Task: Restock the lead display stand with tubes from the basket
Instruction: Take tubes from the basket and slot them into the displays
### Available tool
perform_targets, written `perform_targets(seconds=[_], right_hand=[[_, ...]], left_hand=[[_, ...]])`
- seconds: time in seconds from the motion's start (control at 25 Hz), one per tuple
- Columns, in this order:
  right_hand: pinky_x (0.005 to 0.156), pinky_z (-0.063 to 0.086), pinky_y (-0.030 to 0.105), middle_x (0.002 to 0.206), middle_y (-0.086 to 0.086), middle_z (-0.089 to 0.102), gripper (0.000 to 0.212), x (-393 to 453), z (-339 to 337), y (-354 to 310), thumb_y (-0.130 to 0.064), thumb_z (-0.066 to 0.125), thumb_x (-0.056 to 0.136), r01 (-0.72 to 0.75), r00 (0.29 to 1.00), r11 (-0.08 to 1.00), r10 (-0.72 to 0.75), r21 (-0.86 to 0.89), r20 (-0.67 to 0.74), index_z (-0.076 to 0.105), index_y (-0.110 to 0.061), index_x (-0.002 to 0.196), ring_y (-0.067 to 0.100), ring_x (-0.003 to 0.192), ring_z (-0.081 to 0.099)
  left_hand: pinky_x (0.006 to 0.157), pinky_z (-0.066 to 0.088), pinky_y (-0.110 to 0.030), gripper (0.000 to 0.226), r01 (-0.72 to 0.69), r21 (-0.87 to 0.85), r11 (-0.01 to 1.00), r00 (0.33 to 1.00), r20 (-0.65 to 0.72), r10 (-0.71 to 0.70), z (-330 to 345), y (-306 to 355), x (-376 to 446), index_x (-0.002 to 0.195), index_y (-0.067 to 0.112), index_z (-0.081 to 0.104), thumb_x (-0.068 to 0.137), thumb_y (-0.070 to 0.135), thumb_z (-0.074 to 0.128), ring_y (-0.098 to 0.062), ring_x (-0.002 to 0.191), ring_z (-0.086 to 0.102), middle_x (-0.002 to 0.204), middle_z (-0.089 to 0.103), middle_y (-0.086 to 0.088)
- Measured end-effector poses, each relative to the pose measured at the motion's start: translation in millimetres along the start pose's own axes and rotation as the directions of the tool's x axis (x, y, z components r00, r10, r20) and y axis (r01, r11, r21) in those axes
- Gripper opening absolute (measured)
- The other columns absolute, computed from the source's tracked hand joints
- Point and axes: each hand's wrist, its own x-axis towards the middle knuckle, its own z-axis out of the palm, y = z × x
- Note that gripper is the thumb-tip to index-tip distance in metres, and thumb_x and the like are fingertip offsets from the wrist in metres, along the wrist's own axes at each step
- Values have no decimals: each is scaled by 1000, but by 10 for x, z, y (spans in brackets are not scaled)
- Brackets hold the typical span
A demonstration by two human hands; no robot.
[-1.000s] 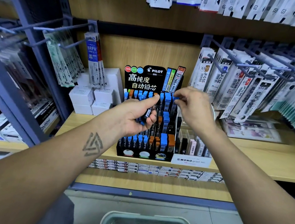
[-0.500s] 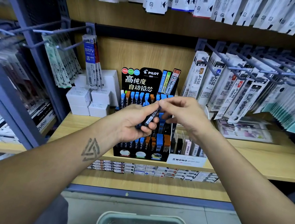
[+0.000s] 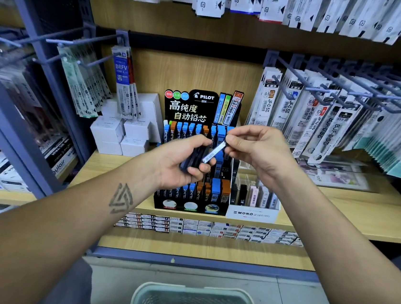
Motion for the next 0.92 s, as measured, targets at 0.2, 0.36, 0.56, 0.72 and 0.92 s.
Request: perform_targets(seconds=[0.2,0.36,0.56,0.72,0.92], right_hand=[[63,60,24,78,18,72,20,-12,90,-12,5,74,80,23,998,1000,-24,19,63,71,4,99,21,68,72],[65,59,26,77,12,75,14,-57,249,0,4,76,80,117,991,982,-105,-149,82,73,-4,91,21,70,72],[80,57,26,83,-5,72,11,-117,688,285,-13,81,82,308,951,713,-208,-630,229,73,-19,88,11,79,69],[80,56,37,85,-8,73,8,-134,890,552,-25,78,85,442,896,482,-275,-757,349,72,-25,90,14,82,67],[76,52,38,94,2,73,11,-134,1012,649,-26,72,90,495,855,308,-336,-812,394,72,-21,100,26,88,66]], left_hand=[[34,37,-14,21,16,15,1000,995,-102,-14,-228,94,-106,93,6,59,102,25,54,-10,47,52,71,61,-8],[33,36,-15,27,-10,-15,1000,961,-275,6,-531,178,-227,83,13,57,98,35,61,-11,45,53,63,60,-3],[28,21,-13,27,-25,27,999,980,-195,29,-698,151,-384,83,17,54,98,39,58,-5,39,35,60,43,3],[29,21,-14,25,-51,25,998,985,-163,55,-740,128,-481,92,13,60,99,37,58,-6,41,34,60,42,2],[31,21,-13,26,-16,47,999,988,-152,24,-771,136,-571,98,10,62,104,32,50,-8,49,37,64,47,-2]])
